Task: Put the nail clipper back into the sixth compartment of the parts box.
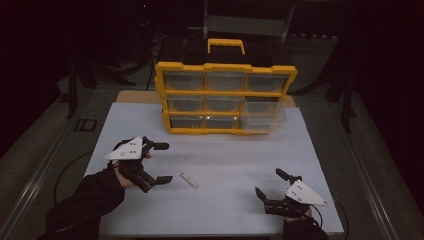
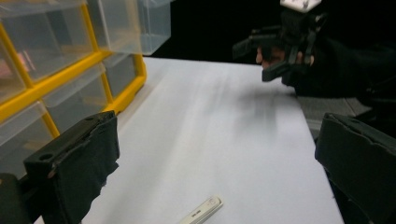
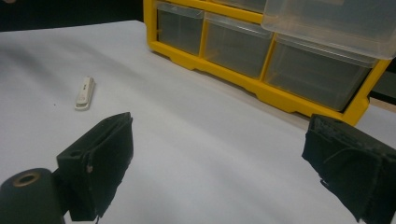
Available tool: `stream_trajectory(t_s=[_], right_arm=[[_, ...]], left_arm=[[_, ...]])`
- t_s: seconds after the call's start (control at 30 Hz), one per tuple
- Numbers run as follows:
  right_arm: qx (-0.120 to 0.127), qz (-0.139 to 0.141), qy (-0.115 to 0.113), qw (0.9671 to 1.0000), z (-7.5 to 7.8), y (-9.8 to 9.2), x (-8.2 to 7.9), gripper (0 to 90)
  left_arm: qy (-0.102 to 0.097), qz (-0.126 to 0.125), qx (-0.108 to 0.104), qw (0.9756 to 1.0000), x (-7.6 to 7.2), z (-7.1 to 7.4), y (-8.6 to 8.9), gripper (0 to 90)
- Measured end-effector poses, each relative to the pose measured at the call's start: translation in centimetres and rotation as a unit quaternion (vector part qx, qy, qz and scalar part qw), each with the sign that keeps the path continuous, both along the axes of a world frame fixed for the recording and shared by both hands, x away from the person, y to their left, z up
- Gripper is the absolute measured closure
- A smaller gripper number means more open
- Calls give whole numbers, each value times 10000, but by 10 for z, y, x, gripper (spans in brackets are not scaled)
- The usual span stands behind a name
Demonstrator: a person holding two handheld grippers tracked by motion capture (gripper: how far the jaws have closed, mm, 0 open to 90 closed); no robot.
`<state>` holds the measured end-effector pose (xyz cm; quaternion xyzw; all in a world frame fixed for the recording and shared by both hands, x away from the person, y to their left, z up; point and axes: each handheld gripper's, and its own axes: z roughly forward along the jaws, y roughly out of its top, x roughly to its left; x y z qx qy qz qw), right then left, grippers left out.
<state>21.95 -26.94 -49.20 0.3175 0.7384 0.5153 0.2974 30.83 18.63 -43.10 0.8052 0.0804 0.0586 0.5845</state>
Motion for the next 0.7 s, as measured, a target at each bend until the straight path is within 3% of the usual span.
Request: stream_trajectory(t_s=[0.33, 0.57, 0.7], right_arm=[[3, 16, 9, 10000, -1, 0, 0, 84], [13, 17, 47, 10000, -2, 1, 0, 85], [2, 44, 47, 10000, -2, 1, 1, 84]], left_arm=[[109, -285, 453, 9985, 13, -16, -18, 6], [175, -435, 919, 9947, 21, -32, -30, 7], [171, -478, 1065, 9930, 23, -38, -34, 21]])
